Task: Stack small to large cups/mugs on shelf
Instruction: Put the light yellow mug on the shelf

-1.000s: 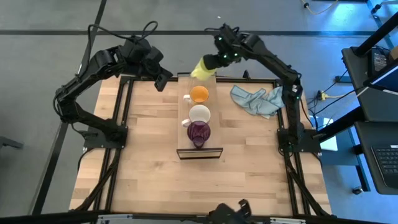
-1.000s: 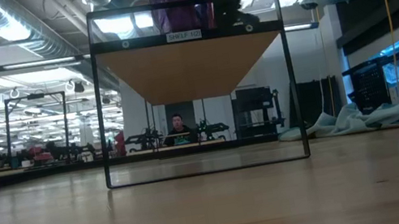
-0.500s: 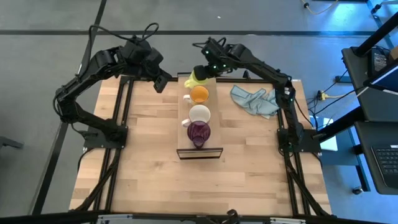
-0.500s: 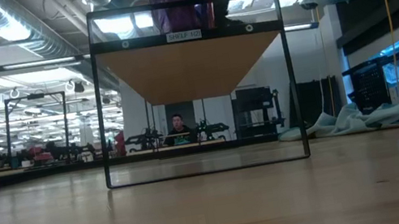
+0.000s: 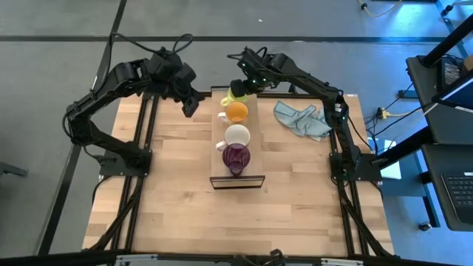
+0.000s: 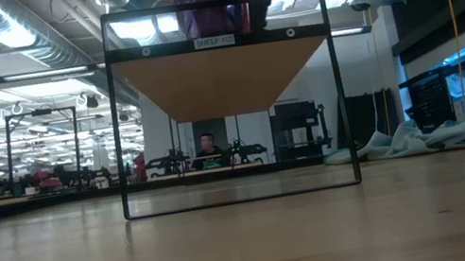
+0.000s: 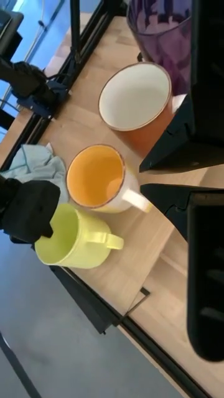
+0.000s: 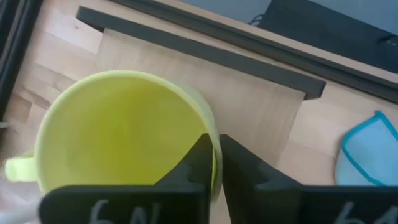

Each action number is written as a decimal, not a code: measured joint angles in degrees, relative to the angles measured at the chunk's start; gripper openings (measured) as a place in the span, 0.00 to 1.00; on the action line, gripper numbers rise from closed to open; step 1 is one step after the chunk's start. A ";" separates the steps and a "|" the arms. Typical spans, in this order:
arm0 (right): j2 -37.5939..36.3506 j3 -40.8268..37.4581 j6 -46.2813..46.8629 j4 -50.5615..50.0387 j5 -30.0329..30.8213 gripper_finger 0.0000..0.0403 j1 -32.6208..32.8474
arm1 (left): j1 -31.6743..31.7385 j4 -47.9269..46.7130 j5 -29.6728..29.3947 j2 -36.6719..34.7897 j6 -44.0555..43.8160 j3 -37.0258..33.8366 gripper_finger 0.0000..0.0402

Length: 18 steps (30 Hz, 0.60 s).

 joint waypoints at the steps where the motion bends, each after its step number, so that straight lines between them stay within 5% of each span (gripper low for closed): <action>1: 0.00 0.00 0.00 -0.44 0.02 0.08 0.00 | -0.22 0.01 -0.02 0.00 0.14 -0.01 0.08; 18: 0.00 0.00 1.51 2.89 -1.95 0.13 0.76 | -0.64 -0.13 -0.02 -0.01 1.39 -0.01 0.08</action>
